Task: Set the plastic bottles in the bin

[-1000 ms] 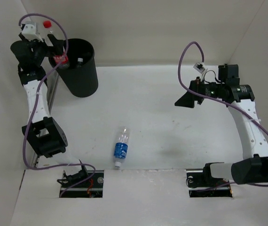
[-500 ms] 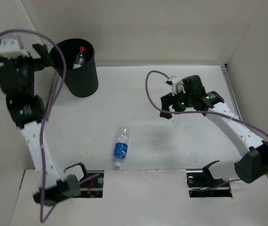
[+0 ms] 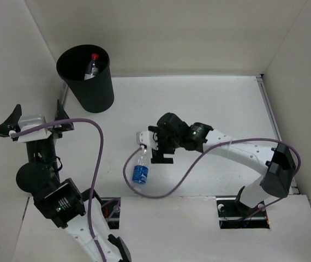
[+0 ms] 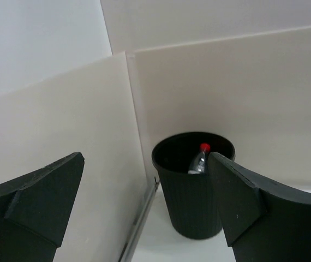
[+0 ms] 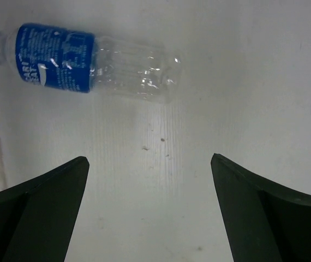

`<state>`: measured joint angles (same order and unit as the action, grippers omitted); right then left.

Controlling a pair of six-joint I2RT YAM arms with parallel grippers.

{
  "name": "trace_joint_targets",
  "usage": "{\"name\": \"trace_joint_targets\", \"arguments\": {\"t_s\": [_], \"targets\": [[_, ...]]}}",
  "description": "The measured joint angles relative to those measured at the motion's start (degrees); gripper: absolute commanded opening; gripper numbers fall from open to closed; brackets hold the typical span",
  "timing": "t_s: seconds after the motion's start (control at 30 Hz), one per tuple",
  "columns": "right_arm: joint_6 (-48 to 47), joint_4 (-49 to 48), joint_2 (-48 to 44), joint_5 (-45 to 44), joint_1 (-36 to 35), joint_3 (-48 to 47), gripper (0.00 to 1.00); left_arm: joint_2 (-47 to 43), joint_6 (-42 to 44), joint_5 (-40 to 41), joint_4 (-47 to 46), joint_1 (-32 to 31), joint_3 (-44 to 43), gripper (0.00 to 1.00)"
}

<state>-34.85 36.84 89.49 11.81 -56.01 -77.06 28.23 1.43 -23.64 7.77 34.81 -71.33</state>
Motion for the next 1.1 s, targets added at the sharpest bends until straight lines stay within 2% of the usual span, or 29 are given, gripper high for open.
{"name": "trace_joint_targets", "arguments": {"t_s": [0.2, 0.43, 0.63, 1.1], "targets": [[-25.20, -1.97, -2.82, 0.87, -6.47, 8.52, 1.00, -0.07, -0.20, -3.82, 4.11, 2.23, 0.00, 1.00], [-43.50, -6.34, -0.87, 1.25, -6.69, 12.28, 1.00, -0.31, -1.42, -5.33, 5.29, 2.82, -0.09, 1.00], [-50.69, -9.60, 2.86, 2.64, -6.69, 11.85, 1.00, -1.77, -1.99, -6.23, 5.66, 2.91, -0.09, 1.00], [-59.69, -10.60, 11.56, 4.28, -6.99, 8.76, 1.00, -2.23, -3.67, -7.32, 5.90, 3.17, -0.09, 1.00]]}}
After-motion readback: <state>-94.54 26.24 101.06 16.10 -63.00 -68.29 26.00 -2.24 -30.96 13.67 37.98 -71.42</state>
